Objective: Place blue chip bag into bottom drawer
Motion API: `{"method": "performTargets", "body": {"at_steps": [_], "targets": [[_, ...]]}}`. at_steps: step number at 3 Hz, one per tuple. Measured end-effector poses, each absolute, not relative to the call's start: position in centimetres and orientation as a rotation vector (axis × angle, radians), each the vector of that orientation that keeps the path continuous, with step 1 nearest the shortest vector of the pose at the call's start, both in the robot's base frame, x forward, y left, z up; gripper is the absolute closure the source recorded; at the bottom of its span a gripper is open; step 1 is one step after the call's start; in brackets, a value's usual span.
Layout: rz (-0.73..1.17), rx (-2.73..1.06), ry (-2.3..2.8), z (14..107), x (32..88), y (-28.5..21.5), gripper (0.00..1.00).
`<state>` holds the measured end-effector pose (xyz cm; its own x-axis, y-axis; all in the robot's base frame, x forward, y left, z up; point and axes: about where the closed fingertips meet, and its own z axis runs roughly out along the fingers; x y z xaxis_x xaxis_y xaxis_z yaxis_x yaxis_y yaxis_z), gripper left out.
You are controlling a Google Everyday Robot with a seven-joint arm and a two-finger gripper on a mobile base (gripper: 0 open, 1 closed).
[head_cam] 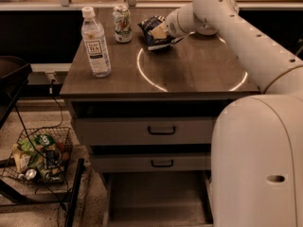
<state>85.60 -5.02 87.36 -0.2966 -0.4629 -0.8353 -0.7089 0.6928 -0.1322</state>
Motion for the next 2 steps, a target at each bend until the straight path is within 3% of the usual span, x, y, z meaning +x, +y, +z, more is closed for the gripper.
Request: {"method": "performTargets", "body": {"at_steps": [2], "targets": [[0.325, -0.906, 1.951, 87.37, 85.6, -5.02, 1.0]]}}
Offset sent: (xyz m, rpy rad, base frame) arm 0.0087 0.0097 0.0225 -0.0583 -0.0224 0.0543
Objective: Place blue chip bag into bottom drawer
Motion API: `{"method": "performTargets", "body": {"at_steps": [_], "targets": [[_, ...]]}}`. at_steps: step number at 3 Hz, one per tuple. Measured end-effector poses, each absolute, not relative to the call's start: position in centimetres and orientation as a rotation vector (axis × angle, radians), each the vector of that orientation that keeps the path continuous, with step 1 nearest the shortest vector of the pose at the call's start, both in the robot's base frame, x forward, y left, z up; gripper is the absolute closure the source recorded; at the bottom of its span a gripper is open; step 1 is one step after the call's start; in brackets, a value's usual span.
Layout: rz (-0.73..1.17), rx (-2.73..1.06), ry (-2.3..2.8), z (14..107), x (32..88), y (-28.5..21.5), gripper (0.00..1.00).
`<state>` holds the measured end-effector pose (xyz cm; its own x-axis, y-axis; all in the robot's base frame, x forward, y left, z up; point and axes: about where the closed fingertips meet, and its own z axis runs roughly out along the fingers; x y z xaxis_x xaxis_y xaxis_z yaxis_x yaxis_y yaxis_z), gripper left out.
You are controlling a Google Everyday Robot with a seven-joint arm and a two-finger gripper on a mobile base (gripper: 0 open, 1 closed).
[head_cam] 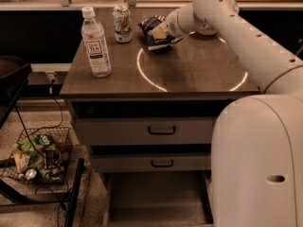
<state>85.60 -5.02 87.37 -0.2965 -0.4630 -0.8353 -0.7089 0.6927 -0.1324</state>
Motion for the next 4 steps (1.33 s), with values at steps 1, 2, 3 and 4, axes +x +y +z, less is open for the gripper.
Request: {"method": "performTargets", "body": {"at_steps": [1, 2, 3, 4], "targets": [[0.325, -0.906, 1.951, 87.4, 85.6, -5.0, 1.0], [0.252, -0.933, 1.902, 92.0, 86.0, -5.7, 1.0], [0.177, -0.949, 1.851, 97.1, 85.8, -6.9, 1.0], [0.156, -0.955, 1.811, 100.9, 84.6, -8.2, 1.0]]}}
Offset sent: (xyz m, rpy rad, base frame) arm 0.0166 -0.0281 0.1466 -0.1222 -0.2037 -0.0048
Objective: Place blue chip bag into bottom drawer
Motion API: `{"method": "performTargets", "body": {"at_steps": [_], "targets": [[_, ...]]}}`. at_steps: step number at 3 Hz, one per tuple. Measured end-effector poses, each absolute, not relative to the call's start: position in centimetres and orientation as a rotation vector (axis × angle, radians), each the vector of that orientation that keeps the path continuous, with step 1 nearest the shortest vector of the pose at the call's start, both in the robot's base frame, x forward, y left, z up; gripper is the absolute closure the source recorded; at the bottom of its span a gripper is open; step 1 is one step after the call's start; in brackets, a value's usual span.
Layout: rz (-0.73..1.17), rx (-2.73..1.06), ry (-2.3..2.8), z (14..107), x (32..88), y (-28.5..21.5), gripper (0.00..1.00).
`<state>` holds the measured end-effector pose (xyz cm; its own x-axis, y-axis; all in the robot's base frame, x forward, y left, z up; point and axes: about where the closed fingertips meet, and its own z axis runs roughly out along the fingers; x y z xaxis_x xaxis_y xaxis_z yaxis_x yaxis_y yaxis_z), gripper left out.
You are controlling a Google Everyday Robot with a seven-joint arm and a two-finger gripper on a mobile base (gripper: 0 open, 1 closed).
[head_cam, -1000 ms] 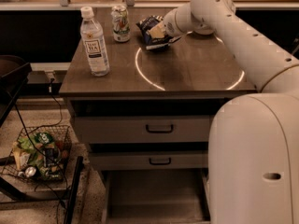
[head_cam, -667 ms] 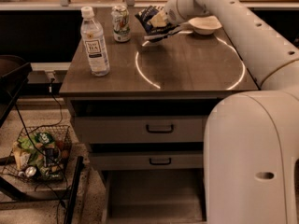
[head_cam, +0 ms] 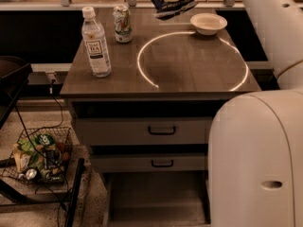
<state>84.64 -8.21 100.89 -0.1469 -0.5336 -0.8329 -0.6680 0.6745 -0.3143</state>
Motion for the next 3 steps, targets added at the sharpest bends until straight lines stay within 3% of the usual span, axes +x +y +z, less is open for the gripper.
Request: {"method": "performTargets", "body": {"at_steps": [3], "targets": [[0.101, -0.985, 1.844, 106.0, 75.2, -13.3, 1.0]]}}
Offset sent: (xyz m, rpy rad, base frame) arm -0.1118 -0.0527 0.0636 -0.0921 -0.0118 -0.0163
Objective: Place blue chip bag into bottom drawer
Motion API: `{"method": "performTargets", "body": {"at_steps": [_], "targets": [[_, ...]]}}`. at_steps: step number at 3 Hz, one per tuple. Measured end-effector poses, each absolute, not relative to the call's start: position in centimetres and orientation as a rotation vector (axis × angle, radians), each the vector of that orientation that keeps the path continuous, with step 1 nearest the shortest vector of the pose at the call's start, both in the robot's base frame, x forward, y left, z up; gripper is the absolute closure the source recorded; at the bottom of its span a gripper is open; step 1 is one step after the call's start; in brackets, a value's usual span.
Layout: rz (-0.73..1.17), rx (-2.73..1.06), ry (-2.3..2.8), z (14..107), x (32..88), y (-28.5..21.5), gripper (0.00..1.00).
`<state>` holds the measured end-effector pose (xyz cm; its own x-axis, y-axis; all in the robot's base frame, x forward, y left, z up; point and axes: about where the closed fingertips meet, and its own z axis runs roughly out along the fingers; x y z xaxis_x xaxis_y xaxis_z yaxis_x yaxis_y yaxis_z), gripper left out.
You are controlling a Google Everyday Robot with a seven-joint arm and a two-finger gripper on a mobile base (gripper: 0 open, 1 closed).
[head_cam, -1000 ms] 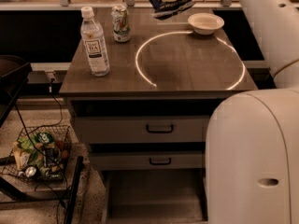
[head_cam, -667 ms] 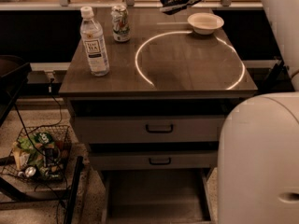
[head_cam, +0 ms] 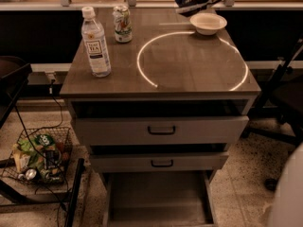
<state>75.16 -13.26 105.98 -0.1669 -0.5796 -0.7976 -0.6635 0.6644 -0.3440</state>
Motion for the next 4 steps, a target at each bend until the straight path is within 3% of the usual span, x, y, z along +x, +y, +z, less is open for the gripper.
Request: {"method": "performTargets", "body": {"at_steps": [4], "targets": [[0.091, -0.944, 1.879, 100.7, 55.4, -21.5, 1.0]]}}
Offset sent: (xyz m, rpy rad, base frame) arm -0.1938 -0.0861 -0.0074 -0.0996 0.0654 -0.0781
